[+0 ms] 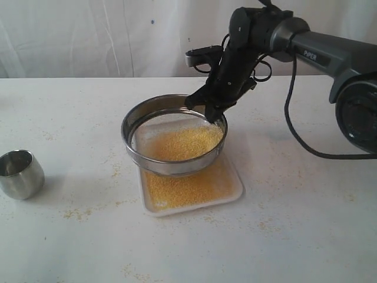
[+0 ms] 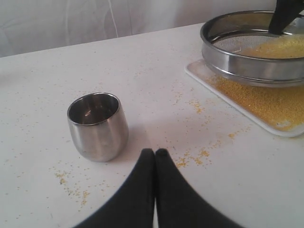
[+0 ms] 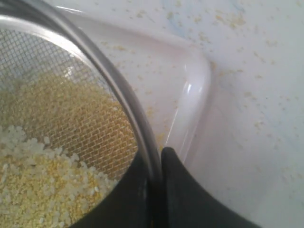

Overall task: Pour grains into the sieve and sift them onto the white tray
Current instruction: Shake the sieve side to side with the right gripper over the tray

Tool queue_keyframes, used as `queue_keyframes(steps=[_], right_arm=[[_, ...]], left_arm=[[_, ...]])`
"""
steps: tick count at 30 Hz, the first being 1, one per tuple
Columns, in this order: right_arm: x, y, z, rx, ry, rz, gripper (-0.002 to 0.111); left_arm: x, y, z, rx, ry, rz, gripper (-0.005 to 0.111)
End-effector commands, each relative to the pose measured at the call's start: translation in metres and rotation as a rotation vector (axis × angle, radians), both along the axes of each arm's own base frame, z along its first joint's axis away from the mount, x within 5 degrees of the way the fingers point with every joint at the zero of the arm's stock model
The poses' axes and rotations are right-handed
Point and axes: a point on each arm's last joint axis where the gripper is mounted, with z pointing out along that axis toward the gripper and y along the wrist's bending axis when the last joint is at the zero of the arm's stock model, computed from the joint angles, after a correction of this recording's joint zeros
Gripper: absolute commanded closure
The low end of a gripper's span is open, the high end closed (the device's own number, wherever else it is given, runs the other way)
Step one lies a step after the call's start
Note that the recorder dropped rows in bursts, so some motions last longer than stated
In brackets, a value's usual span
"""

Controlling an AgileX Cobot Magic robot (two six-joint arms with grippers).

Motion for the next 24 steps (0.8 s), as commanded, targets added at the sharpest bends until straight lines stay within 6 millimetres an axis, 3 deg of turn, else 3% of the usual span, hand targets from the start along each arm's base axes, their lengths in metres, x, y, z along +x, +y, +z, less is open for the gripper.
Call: queue_keyframes(steps=[1, 3, 4, 5, 6, 7, 8, 9, 11, 13, 14, 15, 16, 17, 18, 19, 20, 23, 24], right_arm=[[0.006, -0.006, 0.014, 0.077, -0.016, -0.192, 0.108], [0.002, -0.003, 0.014, 0.036, -0.051, 0.08, 0.108], [0.009, -0.01, 0.013, 0.046, -0.047, -0.184, 0.108], [0.008, -0.01, 0.012, 0.066, -0.022, -0.209, 0.108], [0.0, -0.003, 0.013, 0.068, -0.018, 0.091, 0.108], [0.0, -0.003, 0.011, 0.049, -0.035, 0.154, 0.108], [0.011, -0.011, 0.012, 0.048, -0.075, -0.097, 0.108], [0.012, -0.011, 0.013, 0.091, -0.043, -0.238, 0.108], [0.002, -0.001, 0.013, 0.092, -0.054, 0.141, 0.108], [0.012, -0.011, 0.011, 0.139, -0.012, -0.283, 0.108], [0.008, -0.007, 0.011, 0.151, 0.022, -0.201, 0.108], [0.001, -0.002, 0.01, 0.104, -0.01, 0.07, 0.108], [0.004, -0.006, 0.009, 0.068, -0.029, 0.023, 0.108], [0.01, -0.012, 0.009, 0.068, -0.03, -0.198, 0.108], [0.008, -0.01, 0.01, 0.098, 0.01, -0.232, 0.108], [0.002, -0.006, 0.012, 0.076, -0.007, 0.004, 0.108], [0.002, -0.005, 0.011, 0.052, -0.035, 0.072, 0.108], [0.015, -0.018, 0.012, 0.067, -0.055, -0.321, 0.108], [0.01, -0.014, 0.012, 0.099, -0.006, -0.248, 0.108]], left_arm=[[0.0, 0.0, -0.001, -0.008, -0.002, 0.0, 0.107], [0.0, 0.0, -0.001, -0.008, -0.002, 0.0, 0.107], [0.0, 0.0, -0.001, -0.008, -0.002, 0.0, 0.107], [0.0, 0.0, -0.001, -0.008, -0.002, 0.0, 0.107], [0.0, 0.0, -0.001, -0.008, -0.002, 0.0, 0.107], [0.0, 0.0, -0.001, -0.008, -0.002, 0.0, 0.107], [0.0, 0.0, -0.001, -0.008, -0.002, 0.0, 0.107], [0.0, 0.0, -0.001, -0.008, -0.002, 0.0, 0.107], [0.0, 0.0, -0.001, -0.008, -0.002, 0.0, 0.107], [0.0, 0.0, -0.001, -0.008, -0.002, 0.0, 0.107], [0.0, 0.0, -0.001, -0.008, -0.002, 0.0, 0.107], [0.0, 0.0, -0.001, -0.008, -0.002, 0.0, 0.107], [0.0, 0.0, -0.001, -0.008, -0.002, 0.0, 0.107], [0.0, 0.0, -0.001, -0.008, -0.002, 0.0, 0.107], [0.0, 0.0, -0.001, -0.008, -0.002, 0.0, 0.107], [0.0, 0.0, -0.001, -0.008, -0.002, 0.0, 0.107], [0.0, 0.0, -0.001, -0.008, -0.002, 0.0, 0.107], [0.0, 0.0, -0.001, -0.008, -0.002, 0.0, 0.107], [0.0, 0.0, -0.001, -0.008, -0.002, 0.0, 0.107]])
